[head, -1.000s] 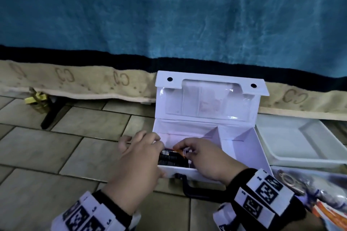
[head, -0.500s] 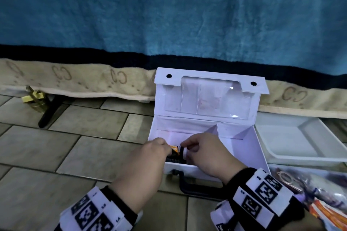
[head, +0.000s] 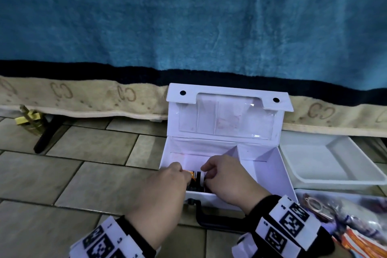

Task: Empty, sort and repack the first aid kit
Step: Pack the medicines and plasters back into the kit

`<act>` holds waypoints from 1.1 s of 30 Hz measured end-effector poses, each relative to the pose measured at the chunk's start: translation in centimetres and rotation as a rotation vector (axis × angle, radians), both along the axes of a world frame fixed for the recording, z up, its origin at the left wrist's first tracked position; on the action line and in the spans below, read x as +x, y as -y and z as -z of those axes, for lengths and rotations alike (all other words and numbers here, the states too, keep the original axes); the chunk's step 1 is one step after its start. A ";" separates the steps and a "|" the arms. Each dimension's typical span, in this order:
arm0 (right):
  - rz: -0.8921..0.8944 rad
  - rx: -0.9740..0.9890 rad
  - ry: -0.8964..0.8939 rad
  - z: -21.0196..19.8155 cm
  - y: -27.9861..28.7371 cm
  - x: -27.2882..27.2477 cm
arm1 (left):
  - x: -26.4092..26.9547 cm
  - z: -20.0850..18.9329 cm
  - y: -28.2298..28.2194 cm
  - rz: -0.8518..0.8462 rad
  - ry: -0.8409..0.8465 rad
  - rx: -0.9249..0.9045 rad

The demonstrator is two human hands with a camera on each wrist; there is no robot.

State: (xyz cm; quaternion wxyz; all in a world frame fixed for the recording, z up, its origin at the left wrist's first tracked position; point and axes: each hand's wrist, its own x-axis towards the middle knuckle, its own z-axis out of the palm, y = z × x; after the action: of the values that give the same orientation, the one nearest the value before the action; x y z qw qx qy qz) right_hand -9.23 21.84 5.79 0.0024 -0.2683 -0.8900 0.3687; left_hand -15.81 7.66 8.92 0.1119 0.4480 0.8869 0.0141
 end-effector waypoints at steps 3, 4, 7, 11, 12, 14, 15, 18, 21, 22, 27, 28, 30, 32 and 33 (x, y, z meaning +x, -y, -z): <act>-0.021 0.018 0.001 -0.1 -0.1 0.1 | -0.1 -0.1 -0.2 0.010 0.008 0.002; -0.017 0.030 0.001 -0.1 -0.1 0.0 | -0.1 -0.1 -0.2 0.013 0.012 0.004; 0.019 0.053 -0.001 0.0 -0.1 -0.2 | -0.1 -0.4 -0.2 0.021 0.012 -0.011; 0.014 0.010 0.029 0.1 0.0 -0.3 | 0.0 -0.7 -0.1 0.013 0.016 -0.036; 0.012 -0.009 0.029 0.1 -0.1 -0.2 | -0.1 -0.7 -0.1 0.012 0.017 -0.037; 0.002 -0.040 0.014 0.2 -0.2 -0.2 | -0.2 -0.6 -0.1 0.010 0.017 -0.024; -0.006 -0.047 0.005 0.3 -0.3 -0.1 | -0.2 -0.6 -0.1 0.010 0.019 -0.018; -0.015 -0.054 -0.006 0.4 -0.4 -0.2 | -0.2 -0.6 0.0 0.015 0.022 -0.016; -0.005 -0.051 -0.009 0.4 -0.4 -0.2 | -0.2 -0.7 0.0 0.008 0.022 -0.018; -0.002 -0.046 -0.009 0.4 -0.4 -0.3 | -0.2 -0.6 0.0 0.003 0.025 -0.019; -0.041 -0.006 -0.007 0.3 -0.3 -0.3 | -0.1 -0.7 0.0 -0.001 0.029 -0.029; -0.046 -0.006 -0.007 0.3 -0.3 -0.2 | -0.1 -0.7 0.0 -0.003 0.030 -0.032; -0.036 -0.026 -0.005 0.2 -0.4 -0.2 | -0.1 -0.8 -0.1 -0.005 0.029 -0.047; -0.014 -0.047 -0.008 0.2 -0.4 -0.3 | -0.2 -0.9 -0.2 0.003 0.023 -0.061; -0.007 -0.048 -0.009 0.2 -0.4 -0.4 | -0.2 -0.9 -0.2 0.011 0.016 -0.069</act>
State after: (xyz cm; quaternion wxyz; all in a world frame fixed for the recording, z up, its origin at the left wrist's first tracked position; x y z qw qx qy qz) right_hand -9.61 22.27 5.60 -0.0013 -0.2634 -0.8819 0.3909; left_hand -16.03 7.89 9.83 0.1347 0.4488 0.8833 -0.0135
